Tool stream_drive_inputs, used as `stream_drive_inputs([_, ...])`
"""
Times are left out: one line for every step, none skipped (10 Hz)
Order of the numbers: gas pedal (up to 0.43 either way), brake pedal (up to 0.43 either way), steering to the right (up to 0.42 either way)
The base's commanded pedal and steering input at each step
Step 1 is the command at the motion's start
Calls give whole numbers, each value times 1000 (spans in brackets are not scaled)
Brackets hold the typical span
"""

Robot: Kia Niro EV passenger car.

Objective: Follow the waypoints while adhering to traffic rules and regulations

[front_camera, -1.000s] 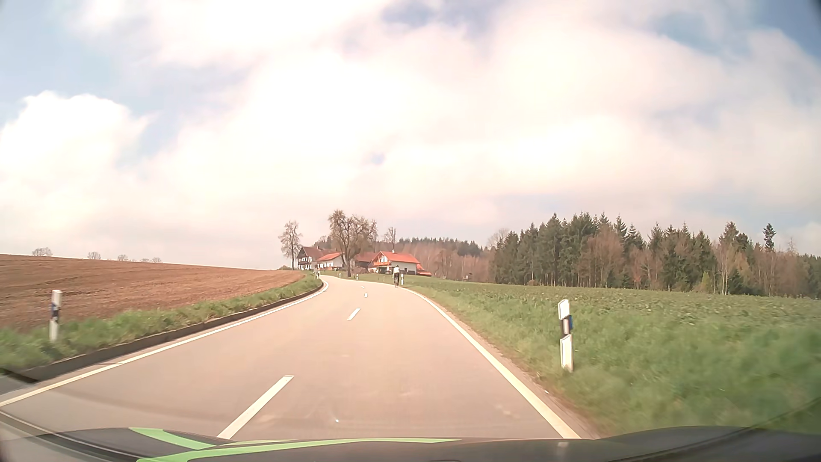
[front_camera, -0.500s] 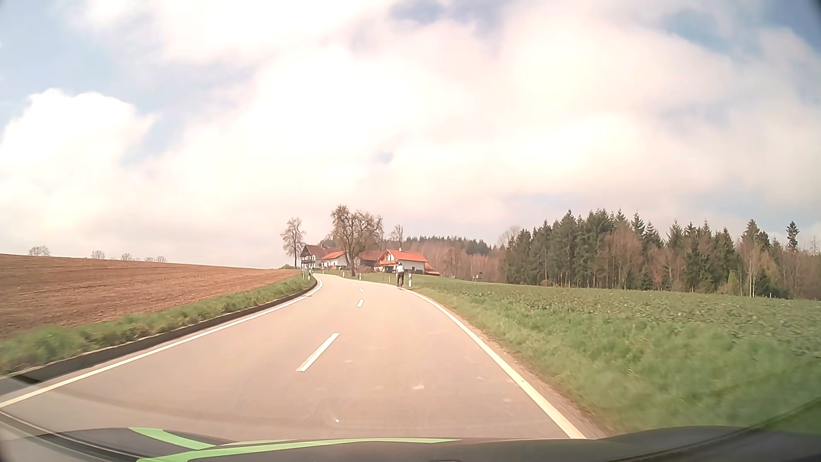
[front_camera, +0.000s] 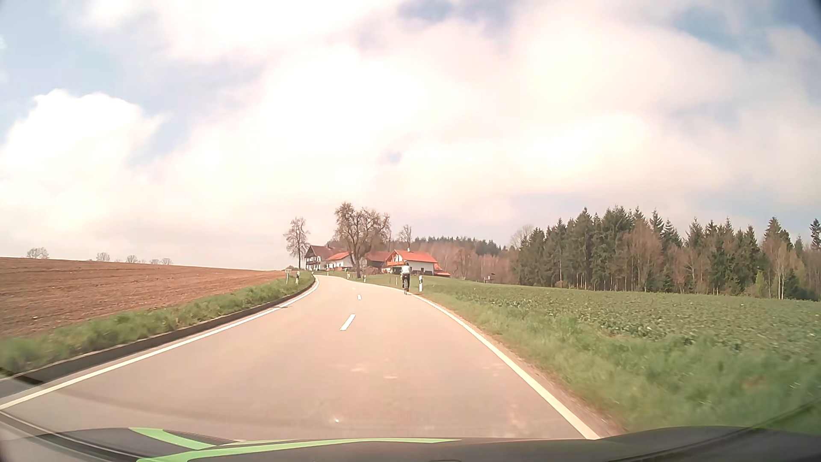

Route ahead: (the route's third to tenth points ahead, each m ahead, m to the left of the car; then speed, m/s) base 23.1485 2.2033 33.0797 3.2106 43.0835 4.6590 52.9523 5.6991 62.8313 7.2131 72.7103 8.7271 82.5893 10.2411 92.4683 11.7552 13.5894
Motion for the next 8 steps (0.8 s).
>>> stream_drive_inputs([0,0,-15])
stream_drive_inputs([0,0,-18])
stream_drive_inputs([0,0,-25])
stream_drive_inputs([98,0,-32])
stream_drive_inputs([177,0,-34])
stream_drive_inputs([209,0,-35])
stream_drive_inputs([248,0,-36])
stream_drive_inputs([280,0,-35])
